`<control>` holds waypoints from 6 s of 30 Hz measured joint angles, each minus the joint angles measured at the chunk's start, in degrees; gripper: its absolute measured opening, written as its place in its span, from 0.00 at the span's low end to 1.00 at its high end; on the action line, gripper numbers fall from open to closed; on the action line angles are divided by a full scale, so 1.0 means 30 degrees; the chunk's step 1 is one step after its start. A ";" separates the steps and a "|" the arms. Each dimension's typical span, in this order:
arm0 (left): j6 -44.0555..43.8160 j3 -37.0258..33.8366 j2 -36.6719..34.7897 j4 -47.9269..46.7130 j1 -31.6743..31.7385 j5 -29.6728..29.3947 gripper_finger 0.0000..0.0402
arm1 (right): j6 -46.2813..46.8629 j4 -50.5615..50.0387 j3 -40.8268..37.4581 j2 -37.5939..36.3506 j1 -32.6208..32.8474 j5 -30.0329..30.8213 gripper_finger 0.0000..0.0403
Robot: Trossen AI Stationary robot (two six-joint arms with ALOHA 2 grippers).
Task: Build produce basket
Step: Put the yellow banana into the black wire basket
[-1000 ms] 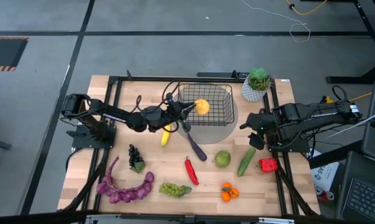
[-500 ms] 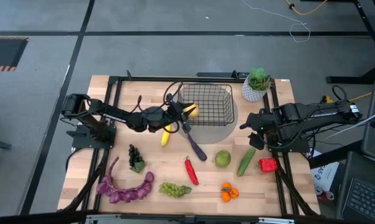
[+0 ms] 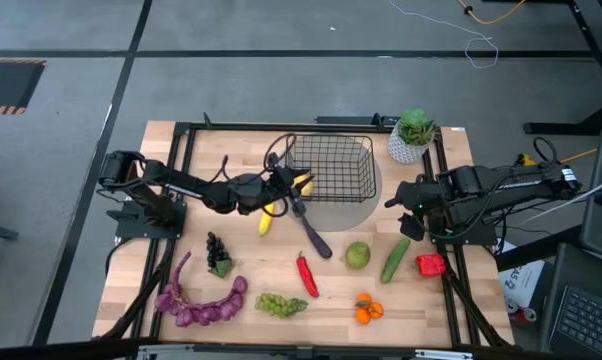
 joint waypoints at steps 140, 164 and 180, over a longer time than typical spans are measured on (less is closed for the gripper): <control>-2.3277 0.0000 0.1611 -2.0705 -0.2781 0.2584 0.52 | -0.0550 0.0142 0.0000 0.0007 0.0005 0.0003 0.63; -2.3699 0.0000 0.2178 -2.0201 -0.2810 0.2352 0.26 | -0.0488 0.0150 0.0003 0.0000 0.0007 0.0003 0.63; -2.1901 0.0007 -0.1641 -2.3088 -0.0712 0.0333 0.26 | -0.0510 0.0138 0.0004 0.0000 0.0000 0.0000 0.63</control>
